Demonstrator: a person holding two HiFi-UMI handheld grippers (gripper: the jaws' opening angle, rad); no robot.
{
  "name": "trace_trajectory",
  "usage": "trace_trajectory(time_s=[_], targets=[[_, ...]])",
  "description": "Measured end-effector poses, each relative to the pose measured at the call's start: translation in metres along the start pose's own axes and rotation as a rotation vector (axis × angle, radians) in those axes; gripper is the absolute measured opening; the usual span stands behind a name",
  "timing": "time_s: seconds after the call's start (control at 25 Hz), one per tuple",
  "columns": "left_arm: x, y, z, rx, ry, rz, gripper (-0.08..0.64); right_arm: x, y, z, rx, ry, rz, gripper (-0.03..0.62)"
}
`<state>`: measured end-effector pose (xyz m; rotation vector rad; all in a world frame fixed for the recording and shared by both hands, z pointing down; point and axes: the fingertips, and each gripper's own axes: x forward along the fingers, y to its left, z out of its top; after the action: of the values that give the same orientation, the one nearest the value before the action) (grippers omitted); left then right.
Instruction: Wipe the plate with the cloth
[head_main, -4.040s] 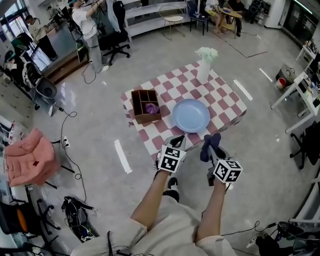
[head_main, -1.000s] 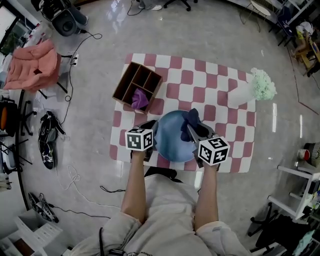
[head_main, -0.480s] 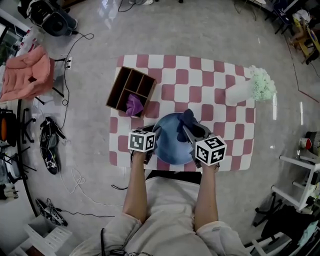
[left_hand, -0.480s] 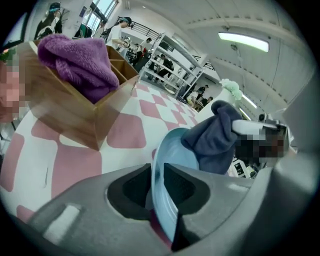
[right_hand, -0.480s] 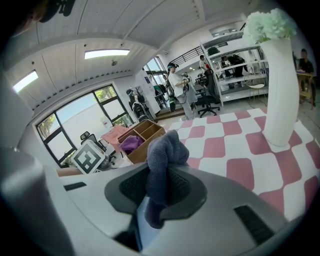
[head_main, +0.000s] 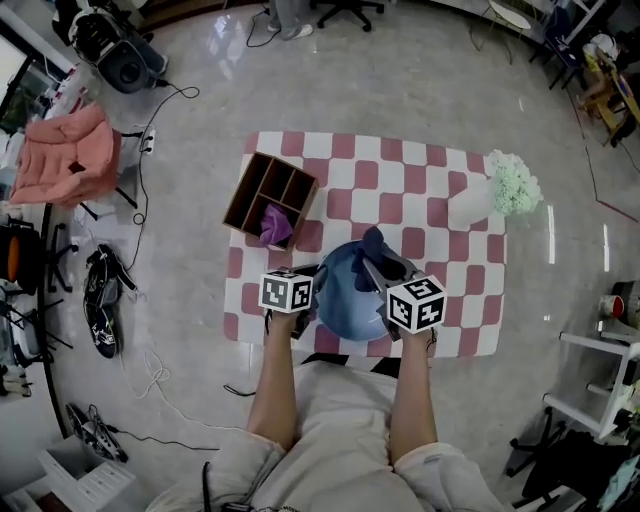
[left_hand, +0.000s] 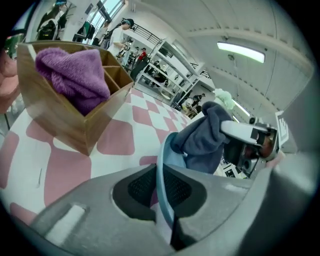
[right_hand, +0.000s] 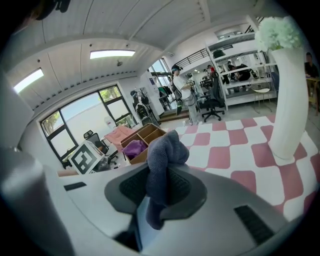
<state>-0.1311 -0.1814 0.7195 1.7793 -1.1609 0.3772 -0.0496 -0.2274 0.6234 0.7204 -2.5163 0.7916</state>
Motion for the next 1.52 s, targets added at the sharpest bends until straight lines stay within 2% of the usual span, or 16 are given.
trace_trajectory(time_s=[0.16, 0.32, 0.52, 0.76, 0.96, 1.2, 1.52], targets=[[-0.003, -0.011, 0.012, 0.027, -0.039, 0.009, 0.028, 0.004, 0.006, 0.008, -0.064, 0.005, 0.037, 0.074], [-0.01, -0.024, 0.035, 0.063, -0.102, 0.057, 0.029, 0.003, 0.005, 0.025, -0.08, -0.013, 0.06, 0.074], [-0.009, -0.034, 0.052, 0.097, -0.159, 0.089, 0.029, 0.006, 0.01, 0.029, -0.146, 0.004, 0.061, 0.074], [-0.018, -0.062, 0.089, 0.14, -0.266, 0.056, 0.029, 0.007, 0.018, 0.04, -0.232, 0.007, 0.047, 0.075], [-0.024, -0.091, 0.116, 0.229, -0.317, 0.023, 0.028, 0.006, 0.014, 0.062, -0.306, -0.001, -0.048, 0.074], [-0.026, -0.104, 0.125, 0.318, -0.323, 0.029, 0.029, 0.002, 0.003, 0.073, -0.307, -0.026, -0.117, 0.075], [-0.031, -0.106, 0.121, 0.331, -0.321, -0.005, 0.029, 0.004, 0.003, 0.072, -0.326, -0.076, -0.181, 0.075]])
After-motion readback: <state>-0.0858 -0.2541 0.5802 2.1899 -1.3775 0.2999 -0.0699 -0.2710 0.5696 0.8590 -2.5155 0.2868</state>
